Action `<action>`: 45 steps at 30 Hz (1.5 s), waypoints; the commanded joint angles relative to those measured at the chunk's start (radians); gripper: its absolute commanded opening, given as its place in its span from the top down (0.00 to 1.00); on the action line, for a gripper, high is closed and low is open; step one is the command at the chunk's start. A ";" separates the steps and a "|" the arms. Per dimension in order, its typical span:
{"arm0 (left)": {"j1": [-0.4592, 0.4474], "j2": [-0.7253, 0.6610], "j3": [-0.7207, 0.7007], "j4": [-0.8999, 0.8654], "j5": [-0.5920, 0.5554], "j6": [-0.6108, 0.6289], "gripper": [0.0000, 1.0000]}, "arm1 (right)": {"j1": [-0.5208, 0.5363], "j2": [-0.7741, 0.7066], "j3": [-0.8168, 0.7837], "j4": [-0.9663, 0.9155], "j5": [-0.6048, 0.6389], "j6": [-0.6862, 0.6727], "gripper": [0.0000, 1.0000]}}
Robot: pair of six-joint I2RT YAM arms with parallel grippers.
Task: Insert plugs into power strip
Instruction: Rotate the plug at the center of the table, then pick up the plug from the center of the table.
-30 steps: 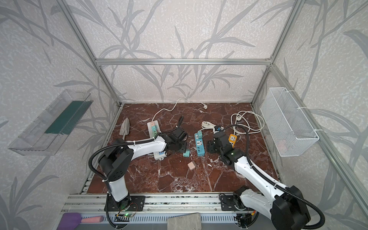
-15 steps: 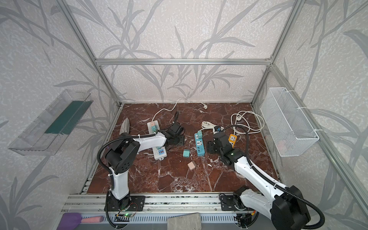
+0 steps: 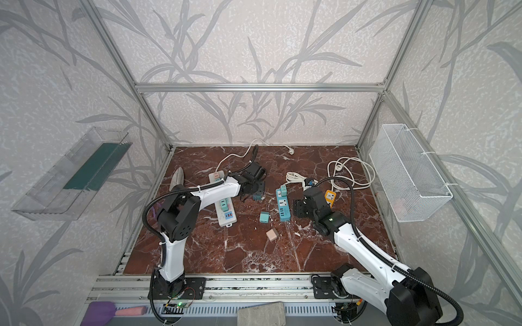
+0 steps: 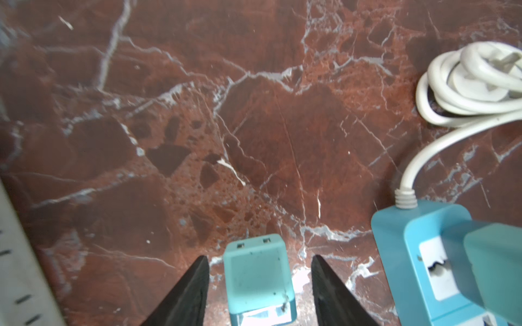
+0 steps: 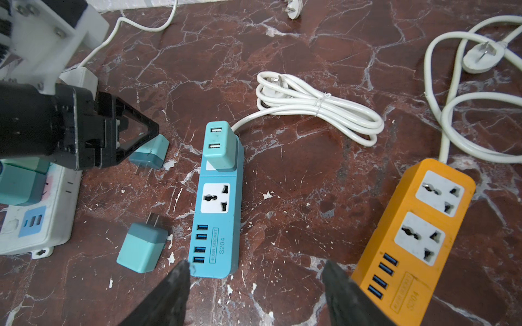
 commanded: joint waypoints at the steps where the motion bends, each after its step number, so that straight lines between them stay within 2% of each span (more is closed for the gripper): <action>1: 0.002 0.028 0.026 -0.136 -0.049 0.017 0.43 | -0.002 -0.029 -0.010 0.003 0.002 -0.002 0.26; 8: -0.002 0.059 0.085 -0.207 -0.010 0.038 0.44 | -0.003 -0.036 -0.011 0.003 -0.004 0.002 0.26; 23: -0.018 0.061 0.121 -0.206 0.082 0.023 0.43 | -0.002 -0.024 -0.012 0.009 -0.007 0.001 0.26; 29: -0.022 0.097 0.108 -0.223 -0.017 -0.012 0.44 | -0.003 -0.022 -0.012 0.009 -0.007 0.001 0.26; 33: -0.022 0.115 0.099 -0.216 -0.032 -0.025 0.45 | -0.003 -0.018 -0.013 0.012 -0.008 0.003 0.26; 41: -0.021 0.107 0.072 -0.198 -0.025 -0.014 0.62 | -0.003 -0.020 -0.015 0.011 -0.007 0.004 0.26; 45: -0.021 0.054 0.017 -0.138 0.016 0.027 0.81 | -0.003 -0.022 -0.014 0.013 -0.017 0.004 0.26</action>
